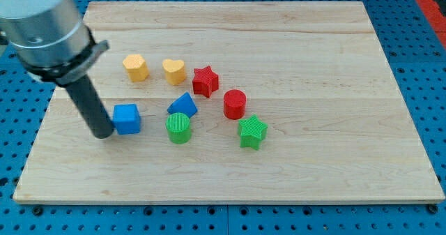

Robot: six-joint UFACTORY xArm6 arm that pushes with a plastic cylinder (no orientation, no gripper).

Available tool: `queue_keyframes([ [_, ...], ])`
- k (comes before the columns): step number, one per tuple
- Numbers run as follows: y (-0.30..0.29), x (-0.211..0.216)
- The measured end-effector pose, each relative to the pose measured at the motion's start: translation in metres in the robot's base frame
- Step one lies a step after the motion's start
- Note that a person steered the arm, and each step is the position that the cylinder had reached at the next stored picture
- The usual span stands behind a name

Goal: Push the yellow hexagon below the yellow heart

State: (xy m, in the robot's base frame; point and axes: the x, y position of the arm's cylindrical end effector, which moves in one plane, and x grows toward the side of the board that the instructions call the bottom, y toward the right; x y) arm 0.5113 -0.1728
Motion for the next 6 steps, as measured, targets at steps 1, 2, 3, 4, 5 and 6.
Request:
queue_keyframes([
  [1, 0.004, 0.000],
  [2, -0.029, 0.004],
  [3, -0.066, -0.059],
  [4, -0.066, -0.134],
  [5, -0.014, -0.162],
  [6, 0.051, -0.136],
])
